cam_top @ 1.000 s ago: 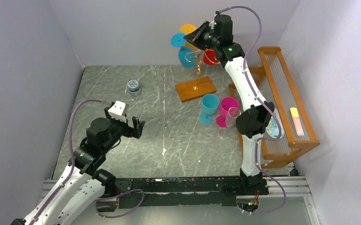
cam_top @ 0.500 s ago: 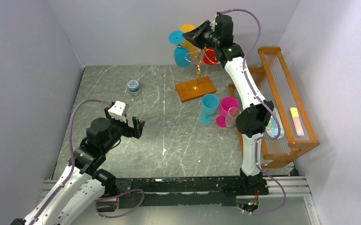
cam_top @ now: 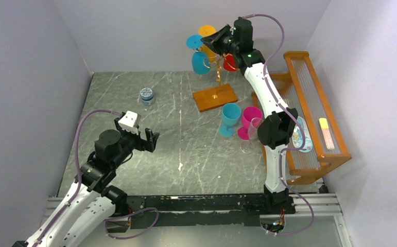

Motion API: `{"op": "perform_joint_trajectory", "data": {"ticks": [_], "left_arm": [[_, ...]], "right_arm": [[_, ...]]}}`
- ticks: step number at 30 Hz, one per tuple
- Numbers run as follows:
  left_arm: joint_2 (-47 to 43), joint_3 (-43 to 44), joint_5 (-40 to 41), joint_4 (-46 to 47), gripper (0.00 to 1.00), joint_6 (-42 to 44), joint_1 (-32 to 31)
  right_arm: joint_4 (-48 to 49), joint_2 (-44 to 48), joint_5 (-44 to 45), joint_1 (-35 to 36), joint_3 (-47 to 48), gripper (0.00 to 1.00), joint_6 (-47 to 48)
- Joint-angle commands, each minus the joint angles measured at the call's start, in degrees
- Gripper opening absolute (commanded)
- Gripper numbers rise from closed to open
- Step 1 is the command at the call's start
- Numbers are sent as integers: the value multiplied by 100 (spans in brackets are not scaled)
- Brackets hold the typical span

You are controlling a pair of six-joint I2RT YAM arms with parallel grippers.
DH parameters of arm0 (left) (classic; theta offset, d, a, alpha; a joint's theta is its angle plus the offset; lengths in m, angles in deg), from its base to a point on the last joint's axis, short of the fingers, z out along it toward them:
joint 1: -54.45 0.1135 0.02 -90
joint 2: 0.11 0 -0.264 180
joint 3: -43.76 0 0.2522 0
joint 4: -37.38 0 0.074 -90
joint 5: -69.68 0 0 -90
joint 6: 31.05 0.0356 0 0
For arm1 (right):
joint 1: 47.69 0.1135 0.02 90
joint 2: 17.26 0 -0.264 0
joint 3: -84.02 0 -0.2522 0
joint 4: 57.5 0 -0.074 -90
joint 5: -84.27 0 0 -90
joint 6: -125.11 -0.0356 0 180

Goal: Take the wine glass off the wine glass rack
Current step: Pick up the wine glass from the wine rack.

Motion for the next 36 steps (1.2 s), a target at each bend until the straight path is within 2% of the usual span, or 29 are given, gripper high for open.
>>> {"op": "perform_joint_trajectory", "data": {"ticks": [1,21,36], "left_arm": [[-2,145,-106,-14,97,76,34],[37,147,-201,-5,97,69,36],[68,151,-245,4,97,86,36]], "right_arm": [[105,120,223,-30,43,0,26],[140,507,415,-197,-207,0,43],[300,1025,353,-238,-917,0,158]]}}
